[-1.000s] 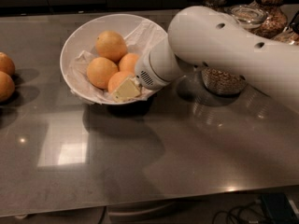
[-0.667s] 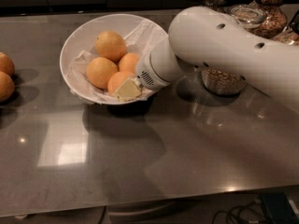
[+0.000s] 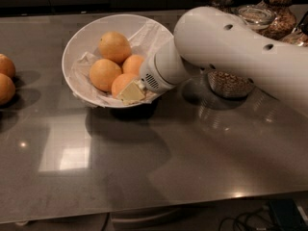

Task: Pick orange from white bowl

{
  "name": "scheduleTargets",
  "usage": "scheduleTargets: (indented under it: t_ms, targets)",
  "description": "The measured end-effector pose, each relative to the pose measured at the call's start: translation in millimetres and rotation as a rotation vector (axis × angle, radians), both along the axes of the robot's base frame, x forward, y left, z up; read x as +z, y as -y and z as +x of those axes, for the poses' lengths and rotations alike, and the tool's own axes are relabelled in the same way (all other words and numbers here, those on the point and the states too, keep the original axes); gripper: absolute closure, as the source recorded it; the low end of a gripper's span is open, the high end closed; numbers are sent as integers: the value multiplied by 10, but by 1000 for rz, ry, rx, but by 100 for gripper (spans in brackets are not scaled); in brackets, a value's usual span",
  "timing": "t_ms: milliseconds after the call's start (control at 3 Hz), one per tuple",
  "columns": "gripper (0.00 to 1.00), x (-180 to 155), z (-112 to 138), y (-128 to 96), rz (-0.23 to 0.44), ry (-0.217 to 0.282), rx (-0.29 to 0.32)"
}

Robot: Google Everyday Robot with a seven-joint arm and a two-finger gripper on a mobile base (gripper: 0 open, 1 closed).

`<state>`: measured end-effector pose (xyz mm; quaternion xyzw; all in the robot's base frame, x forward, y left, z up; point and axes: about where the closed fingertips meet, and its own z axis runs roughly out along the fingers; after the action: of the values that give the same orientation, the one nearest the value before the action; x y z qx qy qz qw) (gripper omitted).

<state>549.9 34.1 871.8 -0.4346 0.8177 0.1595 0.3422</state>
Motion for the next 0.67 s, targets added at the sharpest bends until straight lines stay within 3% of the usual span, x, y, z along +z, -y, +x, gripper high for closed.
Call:
scheduleTargets:
  t_ms: [333, 667]
  targets:
    - [83, 0, -2, 1, 0, 0, 0]
    - [100, 0, -2, 2, 0, 0, 0]
